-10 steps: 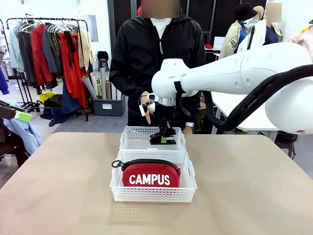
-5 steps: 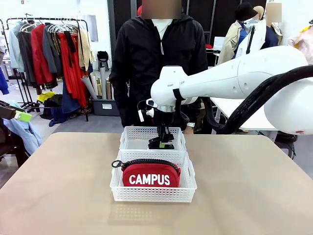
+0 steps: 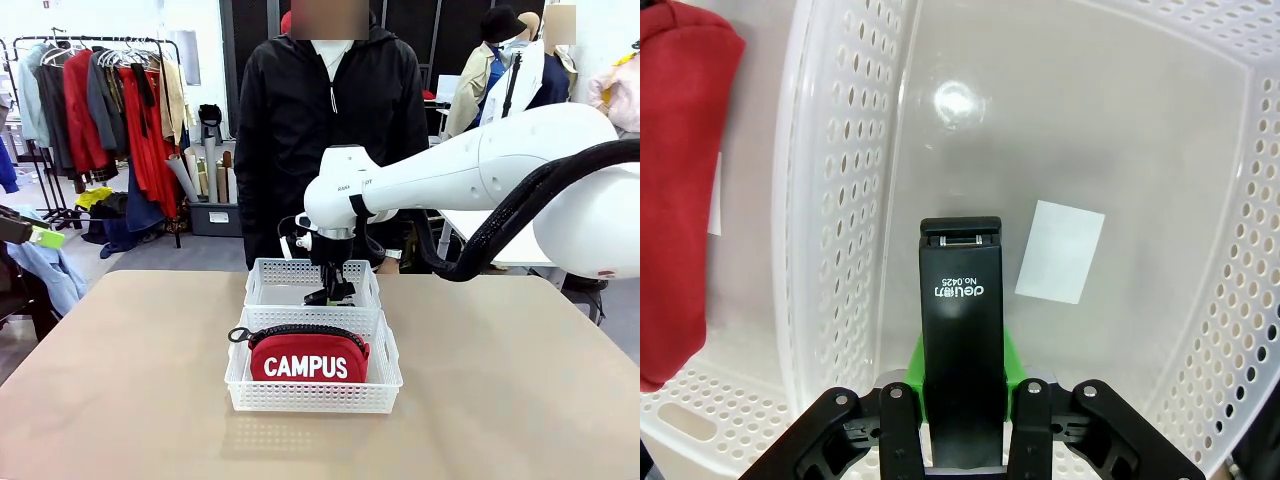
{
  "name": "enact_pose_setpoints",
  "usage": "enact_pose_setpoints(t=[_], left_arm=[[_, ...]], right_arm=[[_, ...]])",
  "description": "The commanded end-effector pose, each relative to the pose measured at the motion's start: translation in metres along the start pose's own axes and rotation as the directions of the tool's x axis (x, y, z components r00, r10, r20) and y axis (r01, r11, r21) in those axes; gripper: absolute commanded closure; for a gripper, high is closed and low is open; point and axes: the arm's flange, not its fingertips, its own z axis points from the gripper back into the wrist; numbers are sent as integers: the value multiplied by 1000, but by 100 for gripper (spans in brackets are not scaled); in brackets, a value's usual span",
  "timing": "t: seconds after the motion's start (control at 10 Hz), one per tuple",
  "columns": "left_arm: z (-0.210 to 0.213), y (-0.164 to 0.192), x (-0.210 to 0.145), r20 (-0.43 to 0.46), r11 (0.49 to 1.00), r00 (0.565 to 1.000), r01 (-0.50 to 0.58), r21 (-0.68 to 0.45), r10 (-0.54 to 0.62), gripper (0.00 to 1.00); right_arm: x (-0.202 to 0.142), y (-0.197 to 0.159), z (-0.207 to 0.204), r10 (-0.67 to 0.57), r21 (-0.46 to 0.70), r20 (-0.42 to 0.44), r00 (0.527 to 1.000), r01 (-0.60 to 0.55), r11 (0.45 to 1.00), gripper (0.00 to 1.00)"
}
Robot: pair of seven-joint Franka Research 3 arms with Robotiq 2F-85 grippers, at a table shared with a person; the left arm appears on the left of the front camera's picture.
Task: Distribute items into two baskets.
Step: Place the picked Stapler into the Organizing basket as instructed by the person.
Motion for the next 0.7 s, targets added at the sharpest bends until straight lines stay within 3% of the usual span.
enact_pose_setpoints(t=[0.0, 0.2, 0.6], left_arm=[[-1, 2, 0, 19, 1000, 1000, 13, -7, -12, 0], [-1, 2, 0, 19, 1000, 1000, 13, -7, -12, 0], [-1, 2, 0, 19, 1000, 1000, 13, -7, -12, 0]], right_arm=[[3, -4, 1, -22, -10, -26, 999, 22, 1000, 100], [4, -4, 1, -15, -6, -16, 1000, 15, 1000, 96], [0, -3, 4, -15, -15, -3, 1000, 15, 1000, 20]])
